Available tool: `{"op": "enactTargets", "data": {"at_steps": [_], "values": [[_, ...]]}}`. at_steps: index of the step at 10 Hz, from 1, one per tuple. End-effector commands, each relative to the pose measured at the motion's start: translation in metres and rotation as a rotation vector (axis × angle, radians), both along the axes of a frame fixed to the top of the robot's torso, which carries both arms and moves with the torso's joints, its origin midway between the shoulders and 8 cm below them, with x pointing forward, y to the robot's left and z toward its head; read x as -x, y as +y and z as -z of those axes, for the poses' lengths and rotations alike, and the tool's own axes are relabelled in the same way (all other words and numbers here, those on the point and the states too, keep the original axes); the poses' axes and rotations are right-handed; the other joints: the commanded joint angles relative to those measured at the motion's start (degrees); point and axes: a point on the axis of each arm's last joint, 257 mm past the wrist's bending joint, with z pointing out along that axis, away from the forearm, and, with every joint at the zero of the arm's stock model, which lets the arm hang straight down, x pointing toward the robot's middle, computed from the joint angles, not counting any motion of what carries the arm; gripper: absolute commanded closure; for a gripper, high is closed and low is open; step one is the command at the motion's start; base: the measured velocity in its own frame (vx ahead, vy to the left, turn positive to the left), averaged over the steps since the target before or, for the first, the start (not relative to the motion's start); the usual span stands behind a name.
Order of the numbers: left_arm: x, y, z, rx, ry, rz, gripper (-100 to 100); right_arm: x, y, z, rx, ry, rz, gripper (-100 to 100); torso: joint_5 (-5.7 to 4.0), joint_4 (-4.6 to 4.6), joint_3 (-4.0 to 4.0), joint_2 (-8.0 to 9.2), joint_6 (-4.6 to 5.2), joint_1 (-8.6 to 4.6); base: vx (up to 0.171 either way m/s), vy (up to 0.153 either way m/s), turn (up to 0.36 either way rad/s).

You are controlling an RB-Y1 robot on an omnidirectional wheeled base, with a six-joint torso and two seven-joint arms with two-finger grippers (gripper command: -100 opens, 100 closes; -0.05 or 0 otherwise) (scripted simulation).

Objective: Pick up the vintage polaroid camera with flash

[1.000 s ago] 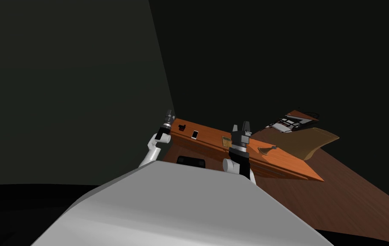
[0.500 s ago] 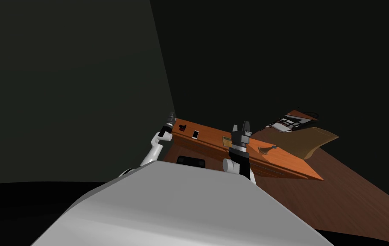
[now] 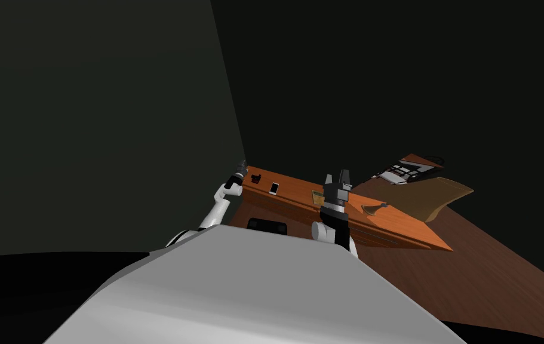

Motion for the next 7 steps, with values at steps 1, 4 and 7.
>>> {"op": "enactTargets", "data": {"at_steps": [1,4,7], "values": [[-0.008,-0.001,0.018,0.027,0.061,-0.001,-100,0.0,0.0,0.0,0.0,0.0,0.0,0,0.0,0.0,0.0,0.0,0.0,0.0,0.008,0.034,-0.013],[-0.011,-0.001,0.046,0.05,0.141,-0.007,-100,0.0,0.0,0.0,0.0,0.0,0.0,0,0.0,-0.01,-0.03,-0.06,0.01,0.01,0.015,0.035,-0.015],[-0.015,-0.004,0.084,0.094,0.261,-0.014,-100,0.0,0.0,0.0,0.0,0.0,0.0,0,0.01,-0.01,-0.03,-0.05,0.0,0.03,0.02,0.044,-0.02]]}}
